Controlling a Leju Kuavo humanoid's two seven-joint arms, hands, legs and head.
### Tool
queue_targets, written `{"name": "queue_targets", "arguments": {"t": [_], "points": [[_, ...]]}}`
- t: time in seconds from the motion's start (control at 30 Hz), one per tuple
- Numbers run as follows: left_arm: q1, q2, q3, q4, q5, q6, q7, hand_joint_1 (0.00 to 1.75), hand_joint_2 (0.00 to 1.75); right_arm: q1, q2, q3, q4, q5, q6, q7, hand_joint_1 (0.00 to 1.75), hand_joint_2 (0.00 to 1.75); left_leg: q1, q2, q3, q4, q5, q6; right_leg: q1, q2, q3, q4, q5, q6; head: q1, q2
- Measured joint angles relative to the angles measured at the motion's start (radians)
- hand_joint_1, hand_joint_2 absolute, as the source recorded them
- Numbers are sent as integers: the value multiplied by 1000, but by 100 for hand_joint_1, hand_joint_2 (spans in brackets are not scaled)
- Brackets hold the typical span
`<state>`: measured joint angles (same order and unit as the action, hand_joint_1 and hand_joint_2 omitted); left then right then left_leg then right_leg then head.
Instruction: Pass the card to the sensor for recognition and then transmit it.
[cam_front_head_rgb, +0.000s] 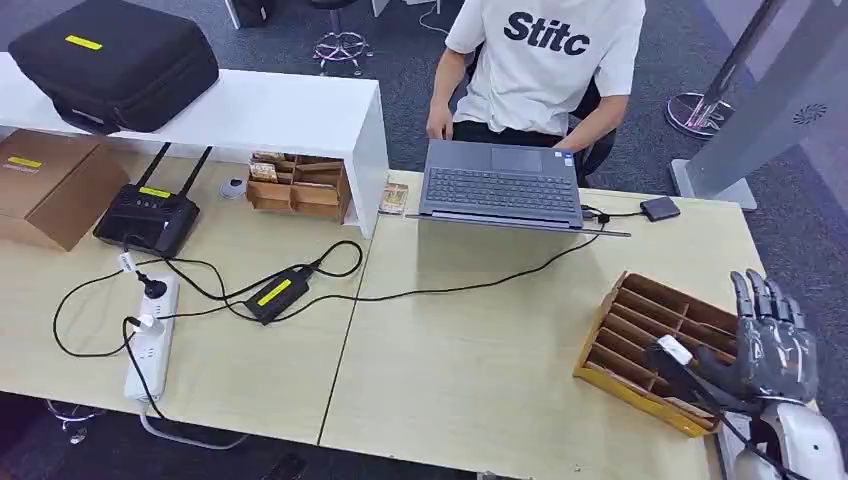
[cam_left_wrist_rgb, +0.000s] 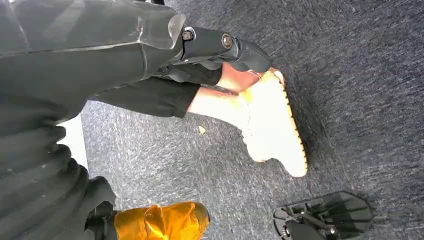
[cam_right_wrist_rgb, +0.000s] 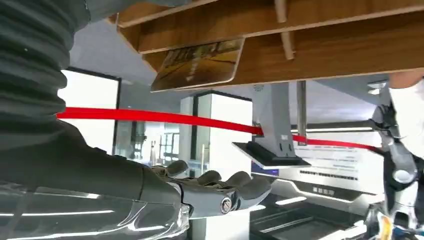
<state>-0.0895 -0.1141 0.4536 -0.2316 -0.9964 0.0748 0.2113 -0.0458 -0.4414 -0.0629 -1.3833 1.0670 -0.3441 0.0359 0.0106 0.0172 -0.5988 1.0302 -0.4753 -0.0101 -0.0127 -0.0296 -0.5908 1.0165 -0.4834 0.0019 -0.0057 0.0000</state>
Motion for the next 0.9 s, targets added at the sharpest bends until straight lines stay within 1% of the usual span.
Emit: {"name": "queue_targets", "arguments": {"t": [0.2,0.43,0.47,0.5,0.53,0.57,0.6,0.63,0.7,0.77,0.8,0.9], "points": [[0,0,0,0,-2,0,0,0,175,-6,5,-21,21,-1,0,-8,0,175,0,0,0,0,0,0,0,0,0,0,0,0,0,0],[0,0,0,0,-2,0,0,0,175,-11,10,-25,30,-1,-1,-8,0,175,0,0,1,0,0,0,0,0,1,0,0,0,0,0],[0,0,0,0,-2,0,0,0,175,-12,11,-25,32,-1,-1,-9,5,175,0,0,1,0,0,0,0,0,1,0,0,0,0,0],[0,0,0,0,-2,0,0,0,175,-13,11,-25,33,-1,-1,-10,51,175,0,0,1,0,0,0,0,0,2,0,0,0,0,0],[0,0,0,0,-2,0,0,0,175,-14,12,-25,34,-1,-1,-11,119,175,0,0,2,0,0,0,0,0,2,0,0,0,0,0],[0,0,0,0,-2,0,0,0,175,-13,12,-25,36,-1,0,-12,131,175,0,0,2,0,0,0,0,0,2,0,0,0,0,0],[0,-1,0,0,-2,0,0,0,175,-13,12,-25,39,-1,0,-16,138,175,0,0,2,0,0,0,0,0,2,0,0,0,0,0],[0,-1,0,0,-3,0,0,0,175,-13,12,-25,41,-1,0,-18,138,175,0,0,2,0,0,0,0,0,2,0,0,0,0,0],[0,-1,0,0,-3,0,0,0,175,-12,13,-25,45,-7,0,-23,150,175,0,0,2,0,0,0,0,0,2,0,0,0,0,0],[0,-2,0,0,-3,0,0,0,175,-12,15,-25,50,-11,0,-25,154,175,0,0,2,0,0,0,0,0,2,0,0,0,0,0],[0,-2,0,0,-3,0,0,0,175,-12,16,-25,52,-11,0,-26,150,175,0,0,2,0,0,0,0,0,2,0,0,0,0,0],[0,-2,0,0,-5,0,-2,0,175,-12,17,-25,54,-11,2,-28,150,175,0,0,2,0,0,0,0,0,1,0,0,0,0,0]]}}
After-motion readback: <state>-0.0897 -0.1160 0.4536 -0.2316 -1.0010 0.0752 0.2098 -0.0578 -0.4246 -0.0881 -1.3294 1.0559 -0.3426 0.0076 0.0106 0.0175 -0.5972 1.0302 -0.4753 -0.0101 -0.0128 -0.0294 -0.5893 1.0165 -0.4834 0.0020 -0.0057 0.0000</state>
